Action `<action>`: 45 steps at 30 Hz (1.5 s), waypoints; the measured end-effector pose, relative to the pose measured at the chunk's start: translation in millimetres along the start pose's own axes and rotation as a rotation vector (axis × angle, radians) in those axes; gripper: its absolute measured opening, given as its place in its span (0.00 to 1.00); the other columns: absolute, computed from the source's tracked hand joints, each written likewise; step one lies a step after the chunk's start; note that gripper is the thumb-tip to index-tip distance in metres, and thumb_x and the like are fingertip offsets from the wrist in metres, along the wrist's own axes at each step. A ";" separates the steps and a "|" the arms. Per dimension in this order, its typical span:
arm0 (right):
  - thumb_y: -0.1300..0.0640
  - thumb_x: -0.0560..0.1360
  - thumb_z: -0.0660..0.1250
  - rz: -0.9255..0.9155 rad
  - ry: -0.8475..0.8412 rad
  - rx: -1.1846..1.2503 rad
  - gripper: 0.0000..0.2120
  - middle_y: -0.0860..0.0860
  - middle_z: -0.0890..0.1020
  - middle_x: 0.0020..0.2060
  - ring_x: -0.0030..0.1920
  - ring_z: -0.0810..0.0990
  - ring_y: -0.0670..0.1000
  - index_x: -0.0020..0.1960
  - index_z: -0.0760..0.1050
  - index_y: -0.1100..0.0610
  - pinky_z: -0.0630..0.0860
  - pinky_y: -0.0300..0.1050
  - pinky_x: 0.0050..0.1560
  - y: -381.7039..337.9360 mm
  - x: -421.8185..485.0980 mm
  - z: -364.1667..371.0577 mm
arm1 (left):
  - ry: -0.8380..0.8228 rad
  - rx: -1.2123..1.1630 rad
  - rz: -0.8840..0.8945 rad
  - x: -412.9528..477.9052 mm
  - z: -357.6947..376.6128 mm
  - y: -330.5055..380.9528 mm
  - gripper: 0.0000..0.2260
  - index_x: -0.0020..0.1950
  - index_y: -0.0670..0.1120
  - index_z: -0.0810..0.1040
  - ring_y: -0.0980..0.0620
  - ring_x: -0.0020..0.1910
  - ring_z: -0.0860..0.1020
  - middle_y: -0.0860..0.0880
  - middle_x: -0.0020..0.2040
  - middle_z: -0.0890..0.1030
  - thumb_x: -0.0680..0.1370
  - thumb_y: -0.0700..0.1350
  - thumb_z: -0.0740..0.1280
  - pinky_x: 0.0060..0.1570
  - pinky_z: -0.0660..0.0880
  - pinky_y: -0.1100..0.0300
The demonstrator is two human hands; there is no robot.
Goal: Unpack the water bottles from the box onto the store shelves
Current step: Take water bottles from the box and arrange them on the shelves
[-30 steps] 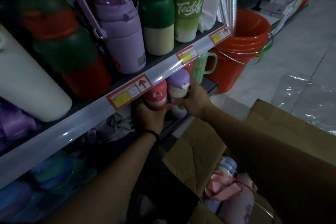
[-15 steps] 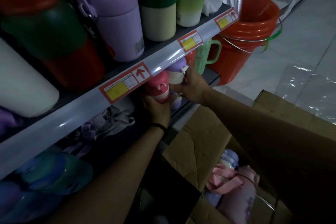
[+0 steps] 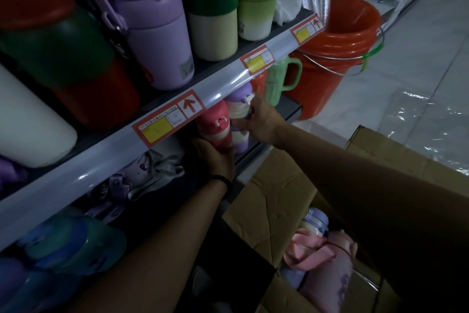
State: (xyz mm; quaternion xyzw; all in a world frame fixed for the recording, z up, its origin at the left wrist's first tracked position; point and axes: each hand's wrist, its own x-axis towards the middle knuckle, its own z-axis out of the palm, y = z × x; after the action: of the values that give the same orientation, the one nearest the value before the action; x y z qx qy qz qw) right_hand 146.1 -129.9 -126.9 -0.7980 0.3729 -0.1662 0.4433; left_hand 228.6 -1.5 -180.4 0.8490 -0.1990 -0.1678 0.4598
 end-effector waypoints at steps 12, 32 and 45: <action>0.49 0.73 0.78 0.014 0.021 -0.032 0.35 0.53 0.81 0.64 0.62 0.81 0.57 0.74 0.67 0.54 0.78 0.60 0.65 -4.1 -3.1 -4.9 | 0.007 -0.015 0.055 -1.6 1.7 -8.3 0.48 0.80 0.34 0.58 0.36 0.76 0.67 0.35 0.78 0.67 0.69 0.48 0.82 0.74 0.64 0.41; 0.52 0.80 0.73 0.072 0.005 0.033 0.04 0.46 0.83 0.43 0.44 0.82 0.48 0.50 0.78 0.47 0.80 0.51 0.47 -17.4 -100.0 -57.1 | -0.519 -0.045 -0.354 -46.9 -48.0 25.3 0.09 0.51 0.42 0.78 0.46 0.31 0.76 0.42 0.36 0.79 0.78 0.48 0.69 0.36 0.75 0.55; 0.64 0.80 0.71 0.429 0.054 0.260 0.04 0.53 0.80 0.32 0.24 0.75 0.46 0.51 0.83 0.59 0.70 0.38 0.23 44.9 -251.1 -126.1 | -1.169 0.687 0.123 -146.2 -95.6 183.8 0.13 0.62 0.54 0.77 0.47 0.56 0.83 0.50 0.58 0.82 0.83 0.59 0.65 0.56 0.79 0.50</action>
State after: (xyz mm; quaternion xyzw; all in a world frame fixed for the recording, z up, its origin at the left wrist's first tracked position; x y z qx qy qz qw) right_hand -116.5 -31.8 -78.2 -0.6321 0.5209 -0.1363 0.5572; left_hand 113.2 47.1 40.1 0.7036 -0.5048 -0.5000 -0.0106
